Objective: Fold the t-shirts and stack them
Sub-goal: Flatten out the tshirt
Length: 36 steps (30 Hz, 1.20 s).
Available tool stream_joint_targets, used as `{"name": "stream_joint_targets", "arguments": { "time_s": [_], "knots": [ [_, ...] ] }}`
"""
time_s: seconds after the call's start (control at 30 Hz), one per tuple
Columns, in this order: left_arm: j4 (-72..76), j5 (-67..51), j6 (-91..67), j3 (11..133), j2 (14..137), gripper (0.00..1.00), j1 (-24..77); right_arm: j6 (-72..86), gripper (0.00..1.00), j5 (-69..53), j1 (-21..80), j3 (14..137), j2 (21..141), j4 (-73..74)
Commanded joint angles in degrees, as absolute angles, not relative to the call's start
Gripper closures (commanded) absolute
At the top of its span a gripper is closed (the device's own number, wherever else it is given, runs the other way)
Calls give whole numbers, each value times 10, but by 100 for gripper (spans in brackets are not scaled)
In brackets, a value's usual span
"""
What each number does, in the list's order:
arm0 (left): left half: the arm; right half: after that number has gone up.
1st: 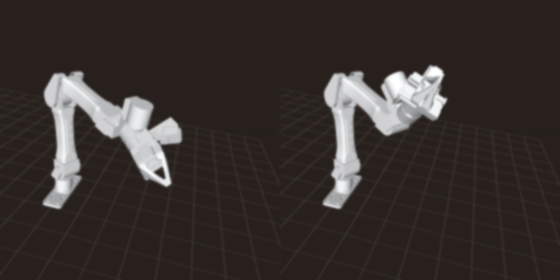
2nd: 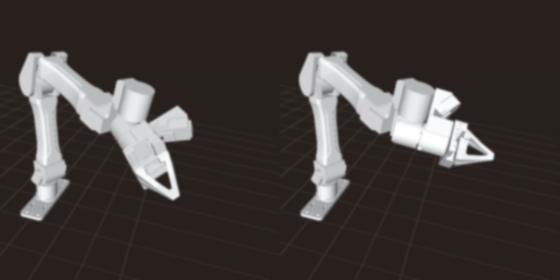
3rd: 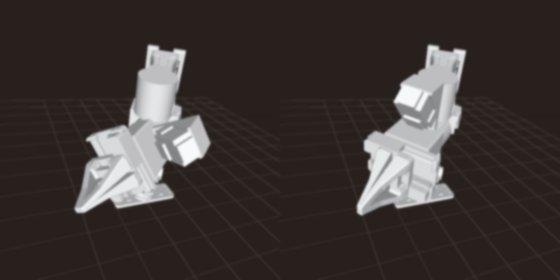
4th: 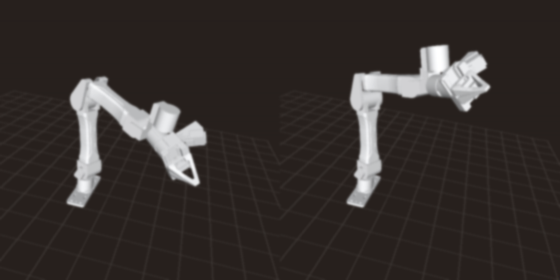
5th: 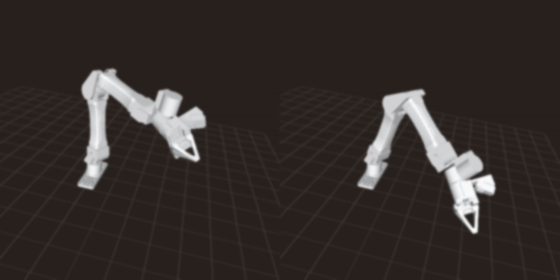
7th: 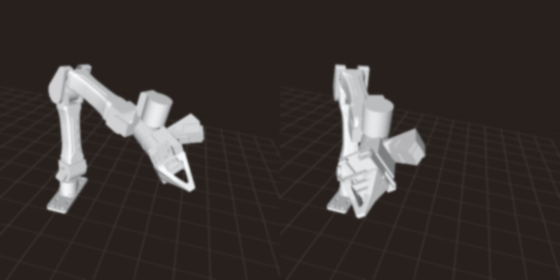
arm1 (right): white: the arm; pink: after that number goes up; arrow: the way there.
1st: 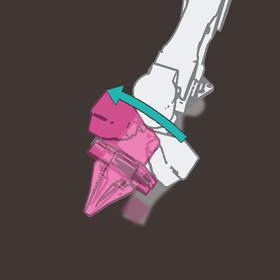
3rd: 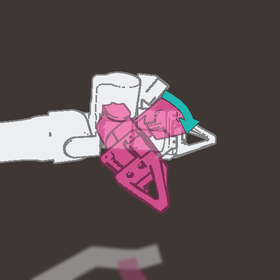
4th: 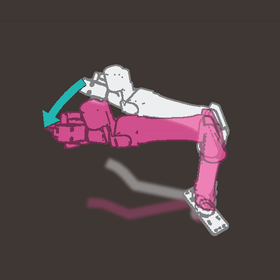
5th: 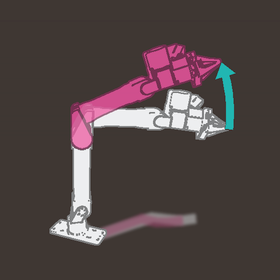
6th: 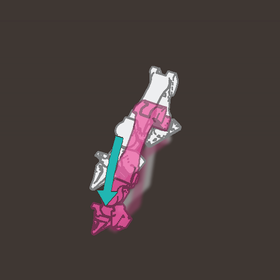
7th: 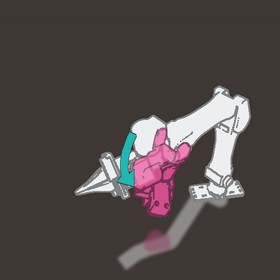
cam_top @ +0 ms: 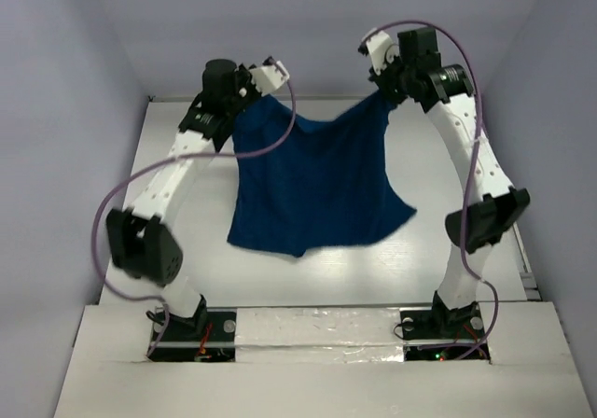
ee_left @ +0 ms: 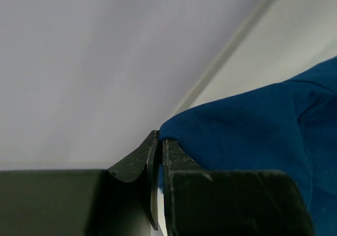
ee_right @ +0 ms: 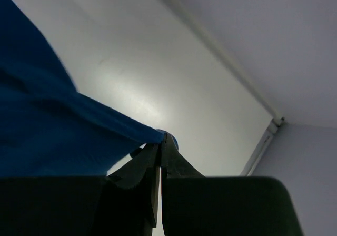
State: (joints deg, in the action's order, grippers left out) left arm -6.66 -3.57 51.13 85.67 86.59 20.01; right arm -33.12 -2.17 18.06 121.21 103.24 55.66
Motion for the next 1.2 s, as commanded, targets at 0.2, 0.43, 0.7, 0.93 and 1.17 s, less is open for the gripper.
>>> {"name": "stream_joint_targets", "arguments": {
  "time_s": [0.2, 0.43, 0.7, 0.93, 1.17],
  "knots": [
    [27, -16, 397, 1186, 998, 100, 148, -249, 100, 89, 158, 1434, 1086, 472],
    [62, -53, 363, 1095, 846, 100, 148, -248, 100, 62, 158, 1199, 927, 399],
    [12, -199, 345, 798, 619, 100, 153, -276, 100, -24, 158, 951, 828, 410],
    [-54, -291, 385, 537, 513, 100, 158, -338, 100, -129, 163, 803, 812, 453],
    [-110, -246, 411, 588, 467, 100, 158, -336, 100, -129, 163, 834, 719, 462]
  ]
}}
